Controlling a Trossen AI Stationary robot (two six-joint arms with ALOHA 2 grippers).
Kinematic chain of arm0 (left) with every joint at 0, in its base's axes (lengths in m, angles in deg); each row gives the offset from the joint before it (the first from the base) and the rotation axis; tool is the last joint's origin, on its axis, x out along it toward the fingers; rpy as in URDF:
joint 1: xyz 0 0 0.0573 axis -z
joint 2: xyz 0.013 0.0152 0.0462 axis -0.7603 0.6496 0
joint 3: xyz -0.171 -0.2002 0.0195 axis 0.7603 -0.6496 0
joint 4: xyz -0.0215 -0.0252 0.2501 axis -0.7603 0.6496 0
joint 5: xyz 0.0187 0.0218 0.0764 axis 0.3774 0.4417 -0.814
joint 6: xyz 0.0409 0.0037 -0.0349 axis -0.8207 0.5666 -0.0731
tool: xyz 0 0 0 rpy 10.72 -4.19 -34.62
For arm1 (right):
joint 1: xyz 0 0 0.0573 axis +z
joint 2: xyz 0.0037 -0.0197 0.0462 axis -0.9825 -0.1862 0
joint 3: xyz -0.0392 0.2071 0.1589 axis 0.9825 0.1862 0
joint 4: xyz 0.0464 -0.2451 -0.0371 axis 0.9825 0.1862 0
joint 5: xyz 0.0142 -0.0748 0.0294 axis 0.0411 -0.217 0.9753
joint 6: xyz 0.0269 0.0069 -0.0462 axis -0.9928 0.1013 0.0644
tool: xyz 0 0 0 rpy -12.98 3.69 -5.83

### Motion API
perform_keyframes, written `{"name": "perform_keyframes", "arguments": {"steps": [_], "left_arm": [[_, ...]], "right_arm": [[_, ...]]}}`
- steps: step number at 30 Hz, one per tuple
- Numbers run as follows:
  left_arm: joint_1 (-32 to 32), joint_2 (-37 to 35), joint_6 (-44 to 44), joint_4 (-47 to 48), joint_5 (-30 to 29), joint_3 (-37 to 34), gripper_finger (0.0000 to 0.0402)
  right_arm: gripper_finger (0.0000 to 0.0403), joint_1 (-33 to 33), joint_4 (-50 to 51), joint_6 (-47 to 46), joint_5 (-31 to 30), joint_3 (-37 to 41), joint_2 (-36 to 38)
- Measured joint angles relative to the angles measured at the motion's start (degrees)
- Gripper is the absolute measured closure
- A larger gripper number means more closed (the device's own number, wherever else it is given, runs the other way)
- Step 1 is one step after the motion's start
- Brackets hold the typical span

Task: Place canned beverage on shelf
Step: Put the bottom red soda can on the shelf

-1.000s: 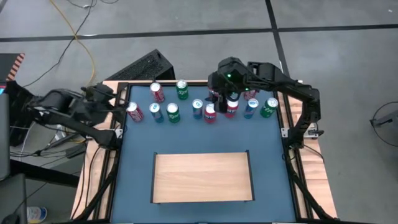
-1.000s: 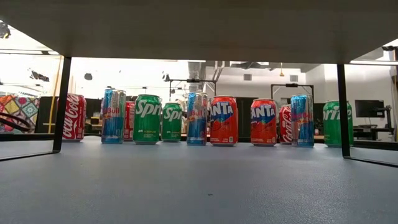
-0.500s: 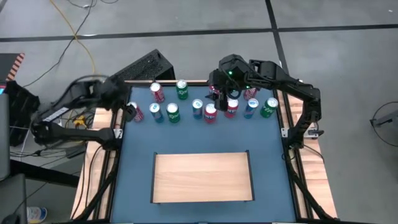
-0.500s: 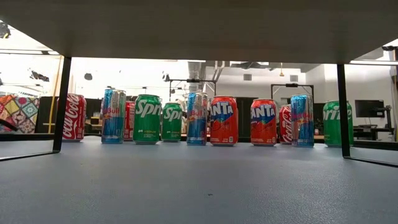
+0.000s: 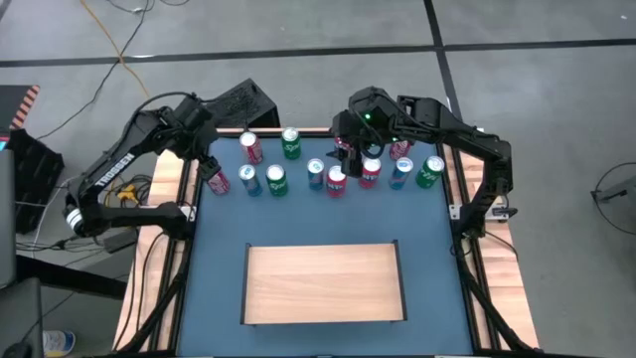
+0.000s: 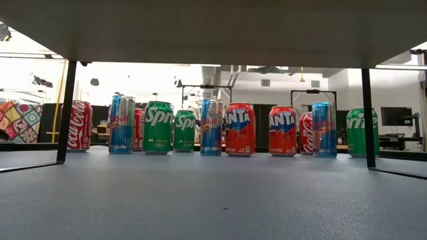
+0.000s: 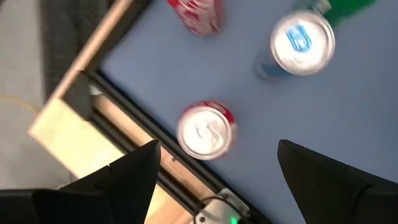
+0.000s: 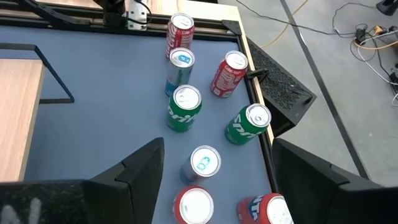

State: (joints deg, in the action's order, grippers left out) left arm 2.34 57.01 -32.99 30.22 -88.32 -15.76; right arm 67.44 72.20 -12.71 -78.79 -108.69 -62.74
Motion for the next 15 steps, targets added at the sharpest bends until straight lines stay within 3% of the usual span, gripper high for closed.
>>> {"name": "perform_keyframes", "arguments": {"steps": [8, 15], "left_arm": [[-1.17, -4.89, -2.08, -7.34, 0.83, -12.65, 0.0090], [-1.14, -6.03, -1.56, -8.44, 0.72, -17.71, 0.0090]], "right_arm": [[0.0121, -1.00, 0.14, 0.00, -0.01, 0.00, 0.00], [0.0121, -2.27, 0.15, -0.15, -0.02, 0.00, 0.00]]}}
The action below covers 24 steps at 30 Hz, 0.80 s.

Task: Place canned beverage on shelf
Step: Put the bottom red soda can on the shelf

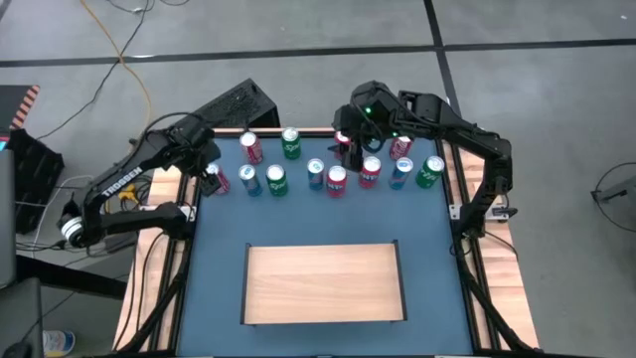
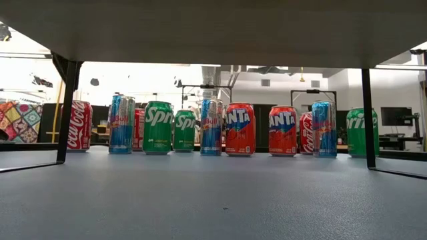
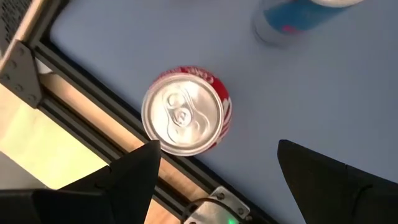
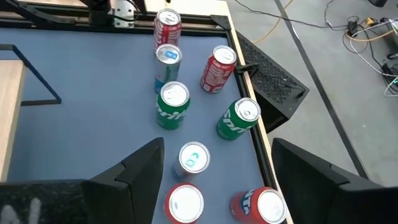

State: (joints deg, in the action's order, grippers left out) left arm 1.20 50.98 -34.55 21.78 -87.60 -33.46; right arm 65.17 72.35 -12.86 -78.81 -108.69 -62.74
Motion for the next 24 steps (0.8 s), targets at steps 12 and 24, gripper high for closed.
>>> {"name": "perform_keyframes", "arguments": {"steps": [12, 24], "left_arm": [[0.02, -17.79, 9.03, -10.84, -1.58, -7.29, 0.0090], [2.99, -23.92, 21.99, -11.66, -13.64, -11.44, 0.0090]], "right_arm": [[0.0121, 0.01, 0.06, 0.04, 0.00, 0.00, 0.00], [0.0121, -0.01, -0.13, -0.52, 0.00, 0.00, 0.00]]}}
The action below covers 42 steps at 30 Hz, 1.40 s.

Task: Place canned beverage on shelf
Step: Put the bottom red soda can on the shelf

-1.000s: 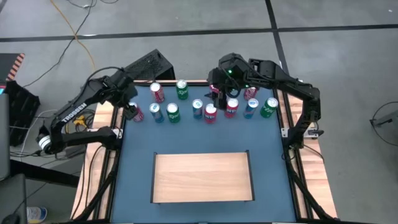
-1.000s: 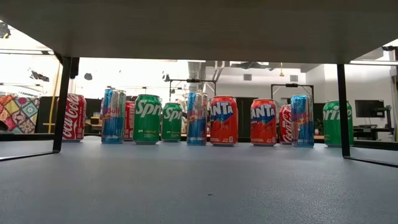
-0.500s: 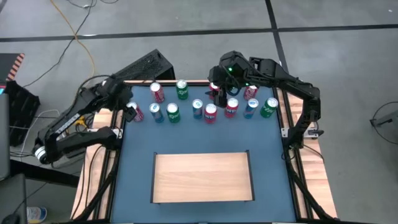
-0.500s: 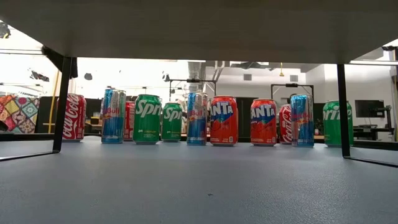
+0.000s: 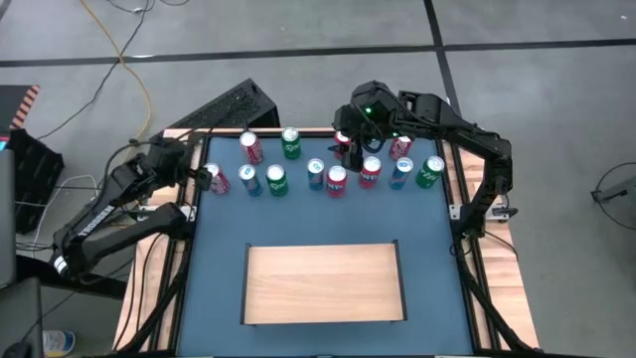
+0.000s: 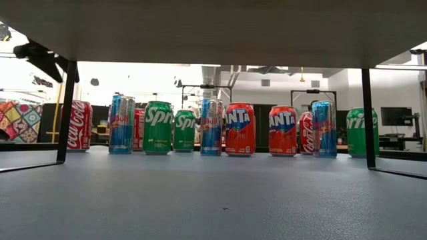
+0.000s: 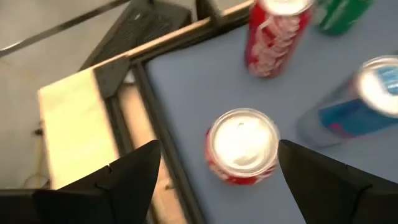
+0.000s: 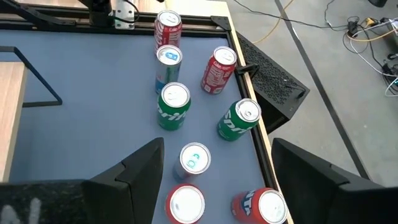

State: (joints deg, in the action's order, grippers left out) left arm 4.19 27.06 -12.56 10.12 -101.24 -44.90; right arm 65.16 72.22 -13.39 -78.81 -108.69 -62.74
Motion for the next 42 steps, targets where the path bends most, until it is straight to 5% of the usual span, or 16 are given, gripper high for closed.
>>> {"name": "perform_keyframes", "arguments": {"steps": [12, 17, 42], "left_arm": [[6.71, 11.48, 4.63, 2.92, -2.83, -0.28, 0.0091], [8.05, 13.47, 4.23, 0.49, 0.60, -0.26, 0.0090], [8.16, 22.00, 4.11, 0.29, 0.80, -0.31, 0.0090]], "right_arm": [[0.0121, -0.28, 0.00, -0.85, 0.00, 0.00, 0.00], [0.0121, -0.28, 0.00, -0.84, -0.02, 0.00, 0.00], [0.0121, -0.57, -0.01, -0.79, -0.02, 0.00, 0.00]]}}
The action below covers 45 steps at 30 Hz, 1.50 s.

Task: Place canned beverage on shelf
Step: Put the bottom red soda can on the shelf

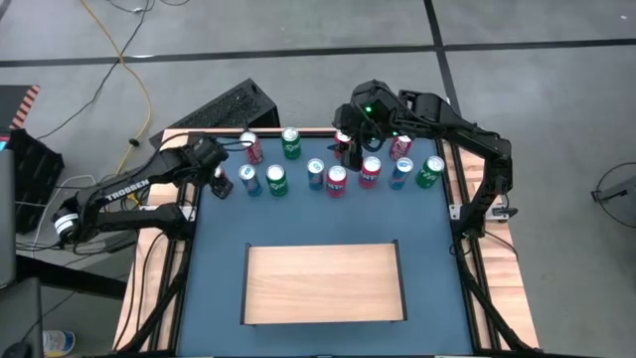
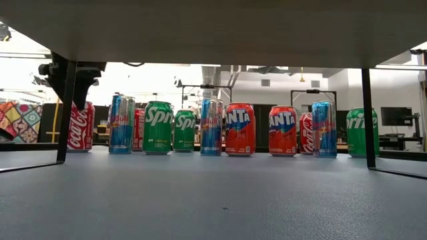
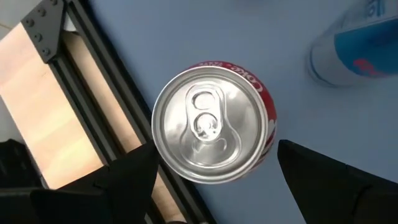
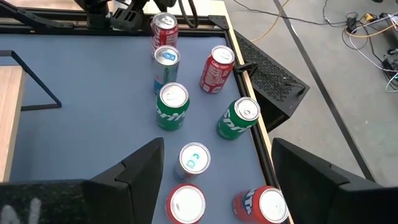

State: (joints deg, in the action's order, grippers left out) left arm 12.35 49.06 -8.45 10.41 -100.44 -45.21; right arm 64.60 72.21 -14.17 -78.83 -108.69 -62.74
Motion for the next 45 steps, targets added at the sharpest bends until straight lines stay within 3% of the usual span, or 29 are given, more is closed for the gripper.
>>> {"name": "perform_keyframes", "arguments": {"steps": [6, 13, 23, 33, 38, 42, 45], "left_arm": [[0.01, 1.75, 0.22, -0.31, -0.27, 0.02, 0.0100], [0.06, 3.48, 0.25, -1.08, -0.79, 0.15, 0.0167], [0.06, -3.21, 2.43, -1.65, 2.52, 2.26, 0.0208], [0.06, -8.38, 2.67, -1.24, 2.65, 3.17, 0.0289], [0.03, -8.66, -4.04, -3.37, 5.83, 3.17, 0.0264], [0.03, -8.26, -8.11, -5.52, 12.22, 3.17, 0.0200], [0.06, -8.31, -9.02, -6.31, 12.88, 3.17, 0.0137]], "right_arm": [[0.0121, -0.54, -0.31, -0.04, -0.07, 0.00, 0.00], [0.0121, -0.53, -0.27, -0.04, -0.07, 0.00, 0.00], [0.0121, -0.53, -2.86, 0.49, 0.73, 0.00, 0.00], [0.0121, -0.53, -5.09, 1.51, 4.63, 0.00, 0.00], [0.0121, -0.44, -4.88, 1.51, 4.66, 0.00, 0.00], [0.0121, -0.44, -4.69, 1.51, 4.68, 0.00, 0.00], [0.0121, -0.44, -4.71, 1.51, 4.72, 0.00, 0.00]]}}
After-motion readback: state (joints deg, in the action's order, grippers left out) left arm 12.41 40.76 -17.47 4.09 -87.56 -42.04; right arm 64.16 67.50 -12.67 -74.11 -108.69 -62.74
